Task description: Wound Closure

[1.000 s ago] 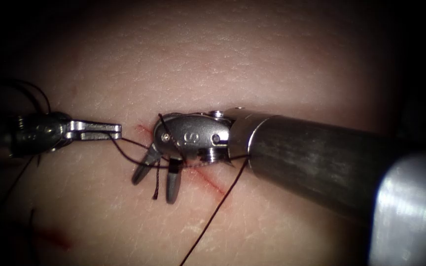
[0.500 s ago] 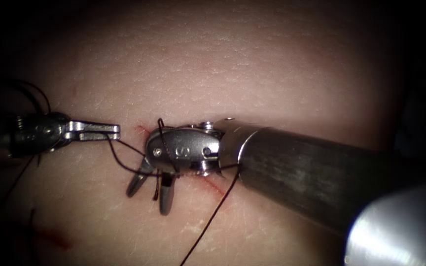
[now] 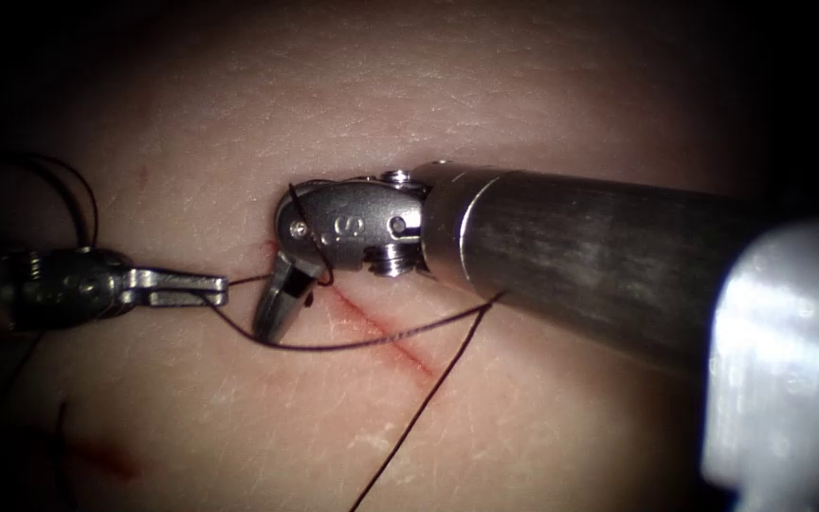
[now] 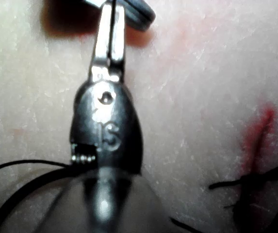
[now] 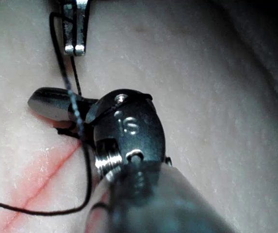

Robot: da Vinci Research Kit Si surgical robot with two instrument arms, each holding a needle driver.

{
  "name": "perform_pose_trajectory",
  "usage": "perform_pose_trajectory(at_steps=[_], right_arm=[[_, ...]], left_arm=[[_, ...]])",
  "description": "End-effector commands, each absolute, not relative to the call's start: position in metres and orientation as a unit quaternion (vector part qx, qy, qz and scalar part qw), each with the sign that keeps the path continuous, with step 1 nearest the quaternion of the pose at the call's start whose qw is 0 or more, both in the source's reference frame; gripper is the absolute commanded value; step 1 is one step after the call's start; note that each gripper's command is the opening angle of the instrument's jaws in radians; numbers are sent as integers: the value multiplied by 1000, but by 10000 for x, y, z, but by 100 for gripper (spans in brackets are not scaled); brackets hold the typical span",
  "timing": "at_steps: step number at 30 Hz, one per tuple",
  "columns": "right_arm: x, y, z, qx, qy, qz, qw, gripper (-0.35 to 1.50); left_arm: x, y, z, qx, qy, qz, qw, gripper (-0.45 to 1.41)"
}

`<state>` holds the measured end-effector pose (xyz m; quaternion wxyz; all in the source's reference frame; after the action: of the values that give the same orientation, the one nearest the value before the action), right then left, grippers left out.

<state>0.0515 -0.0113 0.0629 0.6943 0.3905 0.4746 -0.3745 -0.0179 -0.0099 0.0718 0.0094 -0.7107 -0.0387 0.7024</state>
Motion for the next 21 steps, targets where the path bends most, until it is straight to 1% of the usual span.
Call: perform_pose_trajectory(at_steps=[1,10,21], right_arm=[[524,-112,637,391,480,-373,691,-35],[513,-109,645,384,520,-339,684,-35],[495,-100,654,376,546,-306,683,-35]], left_arm=[[-184,-108,727,-709,-41,704,8,-45],[-192,-152,721,-687,-37,726,-11,-45],[-185,-220,688,-665,-51,744,-40,-45]])
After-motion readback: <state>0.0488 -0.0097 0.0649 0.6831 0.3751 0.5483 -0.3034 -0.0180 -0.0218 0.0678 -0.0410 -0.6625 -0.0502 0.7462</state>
